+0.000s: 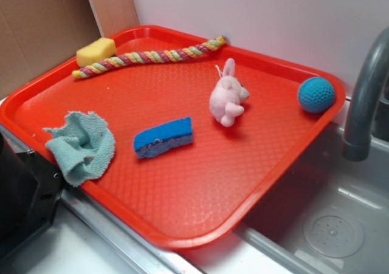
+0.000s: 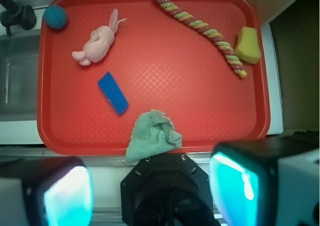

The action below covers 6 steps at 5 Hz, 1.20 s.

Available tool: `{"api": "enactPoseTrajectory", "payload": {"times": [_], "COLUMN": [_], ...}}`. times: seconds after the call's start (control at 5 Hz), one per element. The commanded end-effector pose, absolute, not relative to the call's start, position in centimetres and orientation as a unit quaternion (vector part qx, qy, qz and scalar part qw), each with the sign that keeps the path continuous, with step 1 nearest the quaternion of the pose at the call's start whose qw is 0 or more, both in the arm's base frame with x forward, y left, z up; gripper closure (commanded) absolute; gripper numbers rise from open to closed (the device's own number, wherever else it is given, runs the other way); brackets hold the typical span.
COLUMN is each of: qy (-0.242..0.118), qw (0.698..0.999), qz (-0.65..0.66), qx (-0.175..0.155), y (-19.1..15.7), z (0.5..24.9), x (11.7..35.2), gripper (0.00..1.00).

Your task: Grab the pink bunny.

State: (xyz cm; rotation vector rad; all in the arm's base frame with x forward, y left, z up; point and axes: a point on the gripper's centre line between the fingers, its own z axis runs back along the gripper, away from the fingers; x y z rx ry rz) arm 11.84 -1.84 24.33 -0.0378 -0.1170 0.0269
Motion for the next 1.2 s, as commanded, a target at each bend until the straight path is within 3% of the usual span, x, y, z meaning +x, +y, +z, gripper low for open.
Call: {"api": "enactPoseTrajectory", "payload": {"times": [0.0,0.2,0.4,1.0], "qy": [-0.058,-0.080,-0.124,-0.124], "qw": [0.998,0.993,0.972,0.972], "qz": [0.013,0.089,0.196,0.196], "qx": [-0.019,0.018,0.039,0.039], "y": [-1.8,-4.7,-7.3,-7.3], "z": [24.3,20.5,18.4,18.4], "x": [11.8,16.5,21.2,21.2], "gripper": [0.00,0.00,0.00,0.00]}}
